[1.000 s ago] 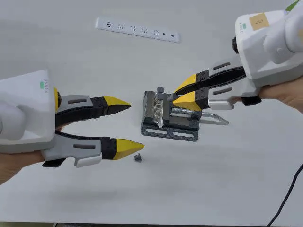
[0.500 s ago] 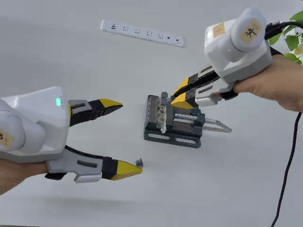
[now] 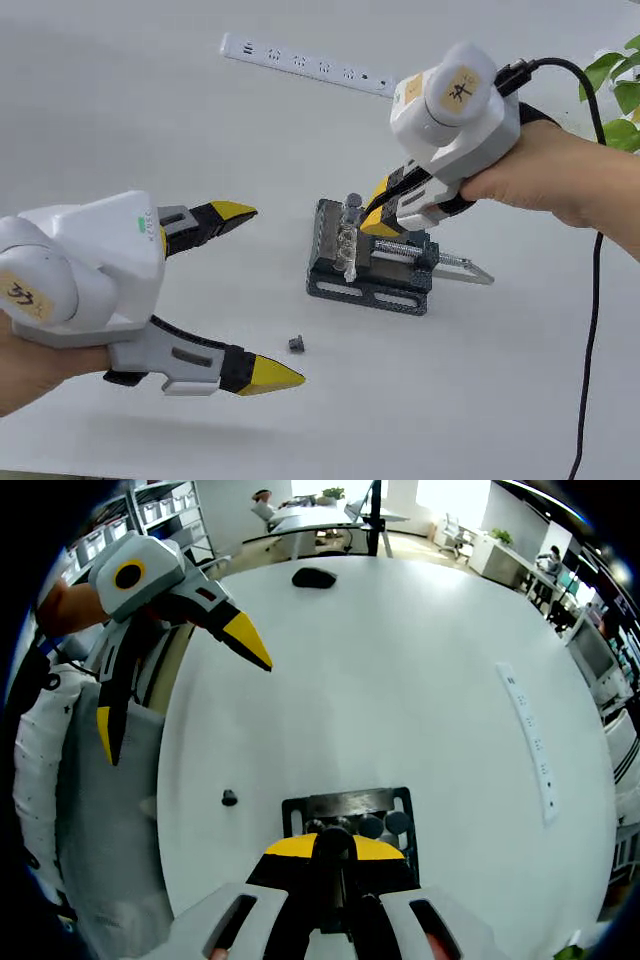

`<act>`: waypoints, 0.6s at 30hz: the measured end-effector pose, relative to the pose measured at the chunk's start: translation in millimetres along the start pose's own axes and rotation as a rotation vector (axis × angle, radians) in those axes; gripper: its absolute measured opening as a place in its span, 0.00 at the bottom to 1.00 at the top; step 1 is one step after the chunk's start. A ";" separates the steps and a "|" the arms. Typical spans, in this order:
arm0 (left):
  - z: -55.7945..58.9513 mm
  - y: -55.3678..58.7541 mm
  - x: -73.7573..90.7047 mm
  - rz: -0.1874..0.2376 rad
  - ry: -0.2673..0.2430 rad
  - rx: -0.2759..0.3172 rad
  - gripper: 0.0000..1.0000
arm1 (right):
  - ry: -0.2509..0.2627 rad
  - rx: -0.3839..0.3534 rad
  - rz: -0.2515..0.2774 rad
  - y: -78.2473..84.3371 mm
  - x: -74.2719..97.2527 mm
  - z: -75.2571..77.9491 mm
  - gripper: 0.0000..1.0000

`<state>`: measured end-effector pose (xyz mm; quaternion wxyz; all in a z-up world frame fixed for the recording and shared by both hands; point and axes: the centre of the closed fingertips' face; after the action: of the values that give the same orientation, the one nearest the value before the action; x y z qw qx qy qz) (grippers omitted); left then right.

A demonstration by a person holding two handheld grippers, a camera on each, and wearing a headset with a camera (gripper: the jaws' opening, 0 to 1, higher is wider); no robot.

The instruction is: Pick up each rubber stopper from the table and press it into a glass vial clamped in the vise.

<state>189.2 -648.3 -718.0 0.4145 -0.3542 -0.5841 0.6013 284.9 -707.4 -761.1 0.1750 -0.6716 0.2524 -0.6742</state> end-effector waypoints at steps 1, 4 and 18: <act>0.1 0.8 0.1 -0.002 0.001 -0.002 0.97 | 0.000 -0.003 -0.006 1.3 -1.6 0.9 0.06; 0.8 1.2 0.5 0.005 0.003 0.005 0.96 | -0.003 -0.003 -0.020 3.6 -2.8 0.3 0.06; 2.8 5.6 4.3 0.024 -0.005 0.040 0.93 | -0.008 -0.006 -0.084 14.8 -14.5 4.2 0.06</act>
<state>184.5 -645.4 -723.2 0.4127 -0.3513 -0.5688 0.6187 288.1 -711.5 -781.7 0.1455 -0.6847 0.2256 -0.6775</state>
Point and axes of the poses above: the centre of the closed fingertips' face, and the gripper's own axes: x roughly backward along the fingers, z roughly to its right, y roughly out of its underside, and after that the axes turned 15 degrees about z, right-handed
